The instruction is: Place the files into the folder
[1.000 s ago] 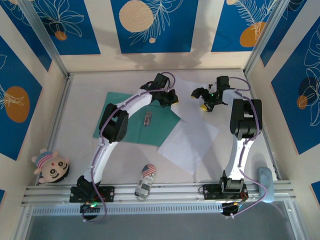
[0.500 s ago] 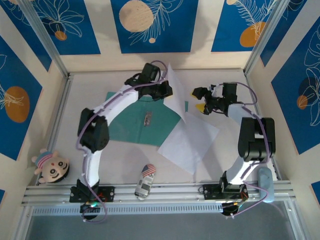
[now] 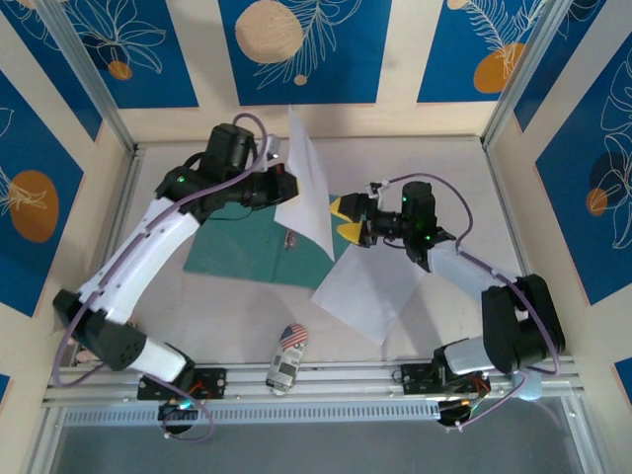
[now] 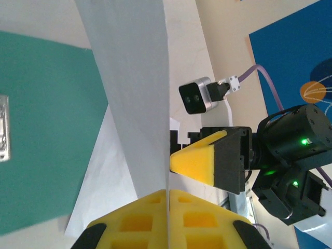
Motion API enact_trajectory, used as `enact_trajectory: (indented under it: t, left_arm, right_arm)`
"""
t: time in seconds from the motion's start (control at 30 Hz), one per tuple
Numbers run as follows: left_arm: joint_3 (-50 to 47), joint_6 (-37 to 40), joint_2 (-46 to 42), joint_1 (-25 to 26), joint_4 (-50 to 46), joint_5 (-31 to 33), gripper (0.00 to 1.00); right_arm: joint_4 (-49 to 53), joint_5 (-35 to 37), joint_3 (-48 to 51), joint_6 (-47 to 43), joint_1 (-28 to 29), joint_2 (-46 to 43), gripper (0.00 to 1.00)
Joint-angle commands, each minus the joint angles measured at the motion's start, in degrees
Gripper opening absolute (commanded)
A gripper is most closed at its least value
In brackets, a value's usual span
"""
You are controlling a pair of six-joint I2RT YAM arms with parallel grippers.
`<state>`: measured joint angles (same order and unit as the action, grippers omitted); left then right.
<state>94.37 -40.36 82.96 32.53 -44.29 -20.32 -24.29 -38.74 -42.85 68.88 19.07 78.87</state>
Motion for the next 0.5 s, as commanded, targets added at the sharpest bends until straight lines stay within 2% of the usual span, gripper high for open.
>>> enact_trajectory:
  t: [0.0, 0.2, 0.47]
  left_arm:
    - [-3.23, 0.85, -5.84, -0.86, -6.32, 0.84, 0.00]
    - [-7.80, 0.37, -14.40, -1.86, -9.17, 0.28, 0.00]
    - [-10.27, -0.24, -19.40, -3.31, -10.82, 0.93, 0.00]
  right_arm:
    - [-4.16, 4.40, 1.07, 4.90, 3.01, -2.90, 0.99]
    - [-11.16, 6.42, 2.08, 11.32, 7.34, -2.21, 0.99]
    - [-24.28, 7.48, 3.25, 19.73, 10.88, 6.08, 0.99]
